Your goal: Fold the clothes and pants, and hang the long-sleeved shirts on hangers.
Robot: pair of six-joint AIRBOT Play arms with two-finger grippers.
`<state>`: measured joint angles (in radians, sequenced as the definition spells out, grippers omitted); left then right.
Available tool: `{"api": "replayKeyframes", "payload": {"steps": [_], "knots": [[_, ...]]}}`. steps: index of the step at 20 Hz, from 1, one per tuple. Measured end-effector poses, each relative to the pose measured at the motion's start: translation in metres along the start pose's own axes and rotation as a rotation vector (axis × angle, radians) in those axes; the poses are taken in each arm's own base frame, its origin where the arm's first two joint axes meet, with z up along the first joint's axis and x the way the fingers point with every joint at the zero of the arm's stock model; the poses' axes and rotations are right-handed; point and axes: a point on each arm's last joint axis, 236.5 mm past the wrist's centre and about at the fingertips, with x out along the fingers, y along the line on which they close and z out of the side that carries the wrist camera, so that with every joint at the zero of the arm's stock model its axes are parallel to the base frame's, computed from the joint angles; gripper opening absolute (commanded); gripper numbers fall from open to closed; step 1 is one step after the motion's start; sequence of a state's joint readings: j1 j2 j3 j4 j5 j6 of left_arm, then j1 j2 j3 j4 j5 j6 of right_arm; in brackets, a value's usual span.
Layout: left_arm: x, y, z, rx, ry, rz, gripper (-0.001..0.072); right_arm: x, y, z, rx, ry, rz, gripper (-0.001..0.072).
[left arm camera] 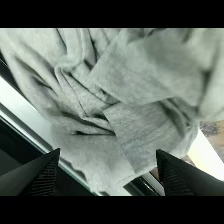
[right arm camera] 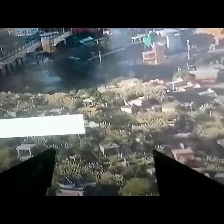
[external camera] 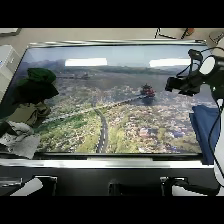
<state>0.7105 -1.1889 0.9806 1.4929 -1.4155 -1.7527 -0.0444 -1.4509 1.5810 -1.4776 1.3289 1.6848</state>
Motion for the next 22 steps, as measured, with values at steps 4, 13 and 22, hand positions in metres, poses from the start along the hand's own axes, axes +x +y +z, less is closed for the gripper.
{"api": "replayKeyframes", "payload": {"steps": [4, 13, 22], "knots": [[0.034, -0.003, -0.002, 0.000, -0.026, -0.057, 0.0711, 0.000, -0.001, -0.015, 0.000, 0.062, -0.006, 0.0688], [0.034, -0.013, 0.017, 0.043, -0.108, -0.107, 0.0035, -0.003, -0.004, -0.038, 0.032, 0.163, -0.018, 0.0688], [-0.259, -0.100, 0.047, 0.134, -0.863, -0.448, 0.0034, -0.001, -0.002, -0.025, 0.041, 0.108, -0.012, 0.0688]]}}
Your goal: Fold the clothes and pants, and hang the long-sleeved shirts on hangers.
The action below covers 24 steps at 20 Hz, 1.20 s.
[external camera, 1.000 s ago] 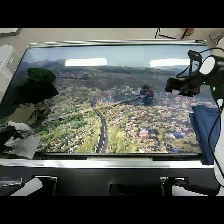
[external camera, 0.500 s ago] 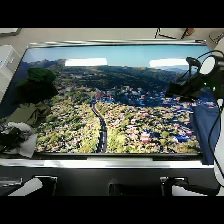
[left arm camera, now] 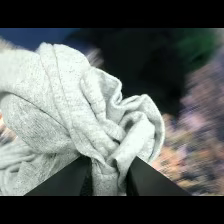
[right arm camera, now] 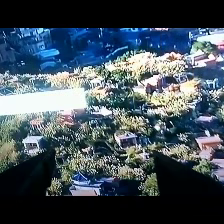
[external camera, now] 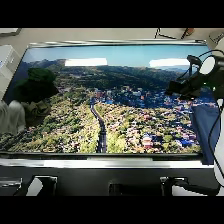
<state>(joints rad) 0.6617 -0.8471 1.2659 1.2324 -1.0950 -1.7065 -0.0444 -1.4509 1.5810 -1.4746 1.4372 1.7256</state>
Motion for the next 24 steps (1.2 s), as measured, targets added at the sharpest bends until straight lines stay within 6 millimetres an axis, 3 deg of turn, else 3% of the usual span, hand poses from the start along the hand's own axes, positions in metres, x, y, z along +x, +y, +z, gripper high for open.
{"api": "replayKeyframes", "payload": {"steps": [1, 3, 6, 8, 11, 13, 15, 17, 19, 21, 24], "knots": [[-0.024, -0.034, 0.012, 0.022, -0.068, -0.090, 0.0034, 0.000, 0.000, 0.001, 0.000, -0.005, 0.001, 0.0688], [-0.067, -0.103, 0.017, 0.059, -0.151, -0.296, 0.0033, 0.000, 0.000, 0.001, 0.000, -0.003, 0.000, 0.0685], [-0.124, -0.200, -0.003, 0.107, -0.177, -0.629, 0.0034, 0.000, -0.001, -0.003, 0.000, 0.014, -0.003, 0.0680], [-0.150, -0.253, -0.026, 0.127, -0.143, -0.821, 0.0033, -0.001, -0.001, -0.005, -0.001, 0.018, -0.005, 0.0680], [-0.162, -0.325, -0.080, 0.143, -0.014, -1.031, 0.0034, -0.011, -0.003, -0.003, -0.008, -0.007, -0.014, 0.0681], [-0.153, -0.367, -0.129, 0.159, 0.092, -1.101, 0.0034, -0.021, -0.009, 0.001, -0.017, -0.046, -0.038, 0.0681], [-0.133, -0.399, -0.180, 0.184, 0.190, -1.114, 0.0034, -0.035, -0.017, 0.005, -0.029, -0.088, -0.076, 0.0682], [-0.102, -0.415, -0.229, 0.220, 0.276, -1.079, 0.0034, -0.047, -0.026, 0.007, -0.046, -0.123, -0.114, 0.0680], [-0.061, -0.412, -0.275, 0.293, 0.371, -0.997, 0.0034, -0.054, -0.031, 0.005, -0.058, -0.127, -0.136, 0.0675], [-0.019, -0.385, -0.325, 0.400, 0.507, -0.873, 0.0035, -0.053, -0.031, -0.001, -0.062, -0.109, -0.137, 0.0675], [0.029, -0.302, -0.393, 0.578, 0.735, -0.638, 0.0035, -0.031, -0.019, -0.016, -0.060, -0.035, -0.073, 0.0675]]}}
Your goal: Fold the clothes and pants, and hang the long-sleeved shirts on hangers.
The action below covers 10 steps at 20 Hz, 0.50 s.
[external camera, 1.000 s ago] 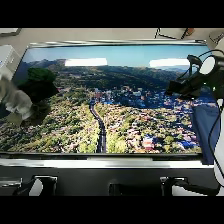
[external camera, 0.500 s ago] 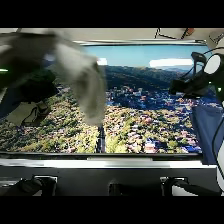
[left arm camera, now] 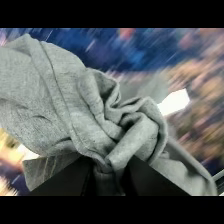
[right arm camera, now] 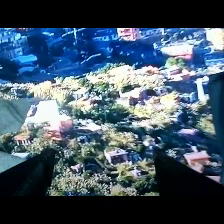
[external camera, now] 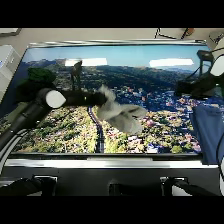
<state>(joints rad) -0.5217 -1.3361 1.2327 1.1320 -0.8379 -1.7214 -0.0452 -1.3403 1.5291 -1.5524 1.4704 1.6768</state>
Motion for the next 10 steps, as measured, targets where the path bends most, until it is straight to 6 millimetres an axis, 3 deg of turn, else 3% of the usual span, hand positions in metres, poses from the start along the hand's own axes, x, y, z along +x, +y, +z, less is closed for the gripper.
{"api": "replayKeyframes", "payload": {"steps": [3, 4, 5, 6, 8, 10], "knots": [[0.016, 0.063, -0.075, -0.029, 0.236, 0.142, 0.0043, 0.037, 0.022, -0.025, 0.021, 0.112, 0.095, 0.0676], [0.018, 0.079, -0.096, -0.045, 0.296, 0.173, 0.0181, 0.052, 0.032, -0.034, 0.035, 0.153, 0.136, 0.0678], [0.018, 0.089, -0.113, -0.062, 0.346, 0.191, 0.0533, 0.063, 0.041, -0.042, 0.045, 0.185, 0.177, 0.0687], [0.017, 0.095, -0.124, -0.080, 0.378, 0.200, 0.0704, 0.074, 0.051, -0.049, 0.057, 0.215, 0.220, 0.0697], [0.013, 0.098, -0.126, -0.116, 0.393, 0.192, 0.0707, 0.088, 0.069, -0.056, 0.076, 0.251, 0.297, 0.0708], [-0.002, 0.099, -0.106, -0.117, 0.359, 0.176, 0.0708, 0.094, 0.084, -0.055, 0.095, 0.256, 0.363, 0.0710]]}}
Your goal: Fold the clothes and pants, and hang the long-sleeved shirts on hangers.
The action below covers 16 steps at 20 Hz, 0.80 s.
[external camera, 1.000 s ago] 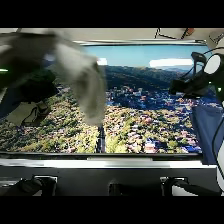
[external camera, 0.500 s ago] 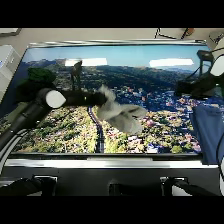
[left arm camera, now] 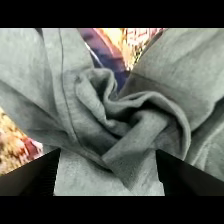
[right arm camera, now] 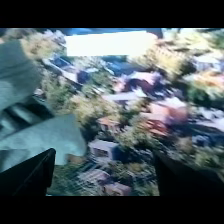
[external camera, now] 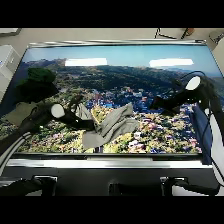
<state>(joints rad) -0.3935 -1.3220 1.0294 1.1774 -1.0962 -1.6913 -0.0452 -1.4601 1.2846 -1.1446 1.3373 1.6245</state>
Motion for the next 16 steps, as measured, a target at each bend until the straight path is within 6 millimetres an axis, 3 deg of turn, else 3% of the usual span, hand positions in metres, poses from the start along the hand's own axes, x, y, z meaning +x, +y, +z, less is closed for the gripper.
{"api": "replayKeyframes", "payload": {"steps": [2, 4, 7, 10, 16], "knots": [[-0.035, 0.010, 0.023, -0.004, -0.066, -0.008, 0.0707, 0.005, 0.012, 0.003, 0.004, -0.009, 0.059, 0.0710], [-0.070, 0.033, 0.044, -0.041, -0.129, 0.008, 0.0707, 0.006, 0.023, 0.010, 0.008, -0.034, 0.112, 0.0710], [-0.095, 0.078, 0.053, -0.149, -0.159, 0.030, 0.0707, 0.008, 0.036, 0.024, 0.018, -0.086, 0.173, 0.0711], [-0.080, 0.101, 0.052, -0.249, -0.133, 0.000, 0.0707, 0.014, 0.043, 0.037, 0.035, -0.125, 0.207, 0.0711], [-0.012, 0.098, 0.080, -0.411, -0.140, -0.148, 0.0706, 0.058, 0.072, 0.042, 0.005, -0.124, 0.226, 0.0715]]}}
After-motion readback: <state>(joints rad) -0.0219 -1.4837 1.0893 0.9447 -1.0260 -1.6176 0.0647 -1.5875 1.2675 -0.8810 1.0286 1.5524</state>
